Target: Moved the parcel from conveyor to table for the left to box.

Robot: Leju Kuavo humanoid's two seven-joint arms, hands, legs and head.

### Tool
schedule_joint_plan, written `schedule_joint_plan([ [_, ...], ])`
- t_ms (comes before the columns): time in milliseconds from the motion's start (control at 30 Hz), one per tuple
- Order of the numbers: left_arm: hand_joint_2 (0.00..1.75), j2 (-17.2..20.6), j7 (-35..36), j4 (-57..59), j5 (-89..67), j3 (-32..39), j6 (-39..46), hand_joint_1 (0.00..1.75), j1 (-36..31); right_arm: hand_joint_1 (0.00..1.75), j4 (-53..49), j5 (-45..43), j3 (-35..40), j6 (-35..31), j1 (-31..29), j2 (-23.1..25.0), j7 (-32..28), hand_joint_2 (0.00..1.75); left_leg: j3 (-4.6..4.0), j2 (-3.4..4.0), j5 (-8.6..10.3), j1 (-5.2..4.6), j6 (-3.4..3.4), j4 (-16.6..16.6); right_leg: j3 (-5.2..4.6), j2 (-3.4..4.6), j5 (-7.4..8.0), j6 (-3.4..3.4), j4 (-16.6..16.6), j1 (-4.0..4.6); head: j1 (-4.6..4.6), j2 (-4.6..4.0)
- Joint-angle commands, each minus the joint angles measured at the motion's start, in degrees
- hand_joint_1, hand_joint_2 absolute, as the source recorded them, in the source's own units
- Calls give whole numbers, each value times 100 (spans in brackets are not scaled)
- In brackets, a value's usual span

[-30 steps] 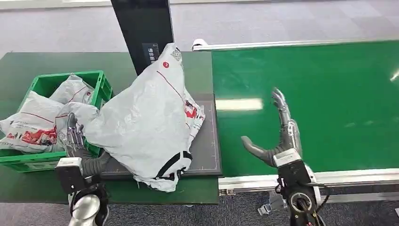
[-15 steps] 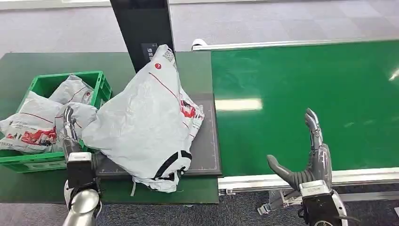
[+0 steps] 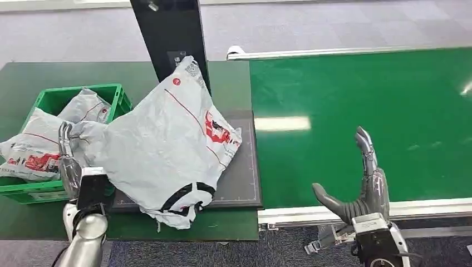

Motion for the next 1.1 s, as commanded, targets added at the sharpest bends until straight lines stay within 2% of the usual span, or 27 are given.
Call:
schedule_joint_plan([
  [33,175,148,-46,745,-113,344,66,0,-378,0,332,-40,99,50,-198,67,-1,175,17,3,1,-2,5,-12,17,4,3,-1,-13,-2,0,0],
  [167,175,362,87,1084,-510,495,391,0,-778,0,282,-55,73,74,-180,76,11,175,7,0,3,-1,1,-7,8,1,3,-3,-8,-1,2,-2],
  [267,175,683,212,1751,-745,728,587,0,-1371,0,319,-81,92,87,-186,24,6,175,6,-7,8,2,-3,-8,7,-5,5,-8,-6,3,2,-2],
  [367,175,924,-68,2795,-348,1135,549,0,-2178,0,373,-107,146,18,-180,-34,1,175,12,-4,10,3,-3,-12,11,-2,8,-9,-10,4,0,0],
  [533,175,946,-316,2976,-40,1320,551,0,-2669,0,275,-126,118,-82,-41,20,7,175,8,-9,12,8,-3,-7,10,-7,7,-7,-6,8,0,-2],
  [667,175,946,-447,2291,285,1237,324,0,-2530,0,264,-109,58,-128,3,28,30,175,7,-14,8,8,-1,-2,12,-13,1,-4,-4,9,0,-2],
  [833,175,737,-288,1064,739,726,-716,0,-2099,0,215,-137,-95,-143,62,21,28,175,0,-7,6,7,-2,0,4,-6,2,-5,-2,7,0,-2],
  [1000,175,551,-60,96,557,278,-832,0,-1646,0,237,-95,-126,-67,67,92,-11,175,3,-17,8,3,0,-4,6,-16,2,-3,-7,3,0,-2],
  [1100,175,517,-46,-456,851,134,-1190,0,-1401,0,270,-38,-136,-58,49,124,-13,175,7,-7,6,4,2,-6,9,-6,4,-2,-12,4,2,-2],
])
